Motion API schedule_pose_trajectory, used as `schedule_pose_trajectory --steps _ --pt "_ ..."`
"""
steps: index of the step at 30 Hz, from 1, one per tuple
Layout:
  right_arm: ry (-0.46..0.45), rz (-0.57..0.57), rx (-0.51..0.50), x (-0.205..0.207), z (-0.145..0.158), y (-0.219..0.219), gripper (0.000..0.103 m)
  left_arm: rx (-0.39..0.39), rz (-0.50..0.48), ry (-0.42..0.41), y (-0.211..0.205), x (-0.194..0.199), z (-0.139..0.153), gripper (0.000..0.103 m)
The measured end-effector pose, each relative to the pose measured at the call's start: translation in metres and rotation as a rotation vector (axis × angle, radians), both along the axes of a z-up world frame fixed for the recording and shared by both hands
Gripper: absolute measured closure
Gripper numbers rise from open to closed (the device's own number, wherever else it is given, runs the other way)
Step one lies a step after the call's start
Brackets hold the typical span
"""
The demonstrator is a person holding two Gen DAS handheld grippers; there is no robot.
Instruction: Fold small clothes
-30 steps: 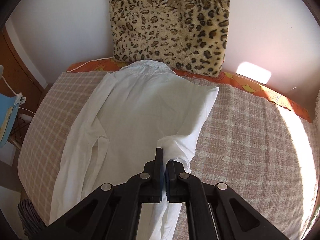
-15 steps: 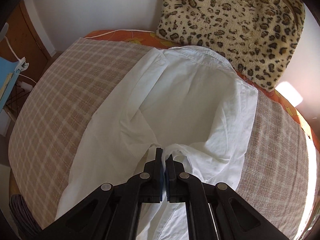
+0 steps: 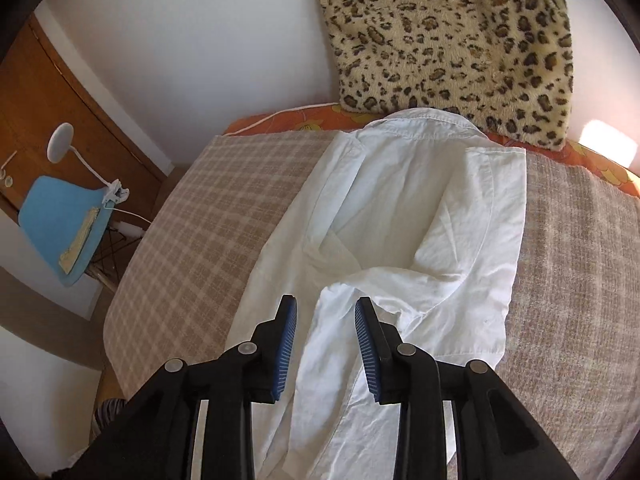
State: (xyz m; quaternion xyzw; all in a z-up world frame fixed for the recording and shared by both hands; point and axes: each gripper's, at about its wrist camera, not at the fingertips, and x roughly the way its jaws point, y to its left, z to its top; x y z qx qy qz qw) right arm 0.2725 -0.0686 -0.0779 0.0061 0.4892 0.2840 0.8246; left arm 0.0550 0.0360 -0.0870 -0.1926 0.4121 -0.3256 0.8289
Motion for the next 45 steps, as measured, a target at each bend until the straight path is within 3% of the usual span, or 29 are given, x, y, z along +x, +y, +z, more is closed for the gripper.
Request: schedule_pose_trajectory --steps 5,10,15,17,19,22,25,28,34,37,38,40,42,45 --pt "-0.03 -0.067 -0.059 -0.084 -0.001 -0.054 0.072 0.041 0.036 -0.041 0.027 -0.005 0.022 0.082" --pt "0.049 -0.077 -0.129 -0.157 -0.045 -0.076 0.076 0.122 0.116 -0.09 0.053 0.007 0.029 0.082" --pt "0.09 -0.044 -0.246 -0.202 -0.079 -0.068 0.076 0.145 0.159 -0.086 0.066 0.025 0.028 0.082" --pt "0.09 -0.014 -0.314 -0.224 -0.087 -0.067 0.077 0.154 0.17 -0.069 0.072 0.03 0.024 0.076" --pt "0.077 -0.01 -0.346 -0.237 -0.084 -0.071 0.077 0.159 0.167 -0.038 0.077 0.033 0.018 0.062" --pt "0.041 -0.024 -0.357 -0.248 -0.073 -0.084 0.077 0.18 0.178 0.021 0.084 0.033 0.006 0.055" --pt "0.015 -0.07 -0.275 -0.246 -0.062 -0.1 0.067 0.156 0.194 0.096 0.093 0.033 -0.01 0.055" --pt "0.051 -0.097 -0.172 -0.235 -0.065 -0.115 0.057 0.105 0.194 0.182 0.1 0.03 -0.027 0.055" --pt "0.174 -0.096 0.037 -0.215 -0.087 -0.129 0.055 -0.009 0.17 0.271 0.102 0.016 -0.049 0.057" --pt "0.229 -0.086 0.133 -0.216 -0.099 -0.132 0.055 -0.065 0.176 0.277 0.107 0.013 -0.052 0.058" --pt "0.233 -0.083 0.164 -0.218 -0.101 -0.134 0.055 -0.082 0.176 0.285 0.108 0.011 -0.053 0.06" --pt "0.259 -0.071 0.222 -0.221 -0.104 -0.137 0.056 -0.098 0.177 0.3 0.109 0.009 -0.058 0.079" --pt "0.277 -0.071 0.255 -0.222 -0.108 -0.142 0.065 -0.086 0.177 0.297 0.107 0.008 -0.06 0.092" --pt "0.275 -0.064 0.26 -0.225 -0.112 -0.142 0.074 -0.096 0.174 0.288 0.107 0.008 -0.059 0.094"
